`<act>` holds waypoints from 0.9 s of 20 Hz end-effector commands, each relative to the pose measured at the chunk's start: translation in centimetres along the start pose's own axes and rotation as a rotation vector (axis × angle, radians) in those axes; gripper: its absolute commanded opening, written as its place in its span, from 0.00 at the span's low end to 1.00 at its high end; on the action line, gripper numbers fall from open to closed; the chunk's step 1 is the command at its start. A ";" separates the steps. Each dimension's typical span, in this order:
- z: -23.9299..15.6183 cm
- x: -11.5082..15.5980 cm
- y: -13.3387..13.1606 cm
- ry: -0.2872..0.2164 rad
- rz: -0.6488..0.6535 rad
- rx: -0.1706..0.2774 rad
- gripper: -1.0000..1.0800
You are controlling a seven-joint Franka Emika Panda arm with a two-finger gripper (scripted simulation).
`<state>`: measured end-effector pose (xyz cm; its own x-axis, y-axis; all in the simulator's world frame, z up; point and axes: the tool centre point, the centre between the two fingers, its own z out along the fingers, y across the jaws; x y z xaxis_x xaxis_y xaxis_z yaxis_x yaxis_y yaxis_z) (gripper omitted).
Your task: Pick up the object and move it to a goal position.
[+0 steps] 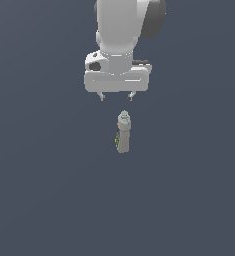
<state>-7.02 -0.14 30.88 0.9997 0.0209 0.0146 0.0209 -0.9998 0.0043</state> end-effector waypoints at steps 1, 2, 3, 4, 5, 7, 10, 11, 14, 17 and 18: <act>0.0 0.0 0.0 0.000 0.000 0.000 0.96; 0.0 0.0 0.1 0.000 0.002 0.001 0.96; -0.1 0.1 0.2 0.002 0.008 0.002 0.96; -0.1 0.2 0.5 0.004 0.017 0.005 0.96; -0.2 0.3 0.9 0.006 0.030 0.008 0.96; -0.5 0.5 1.8 0.013 0.061 0.016 0.96; -0.7 0.6 2.4 0.018 0.083 0.021 0.96; -0.7 0.6 2.4 0.017 0.082 0.021 0.96; -0.4 0.7 1.9 0.014 0.064 0.018 0.96; 0.4 1.0 0.7 0.007 0.027 0.014 0.96; 0.9 1.1 0.2 0.003 0.008 0.012 0.96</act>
<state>-6.04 -1.06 30.60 0.9997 -0.0107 0.0229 -0.0105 -0.9999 -0.0108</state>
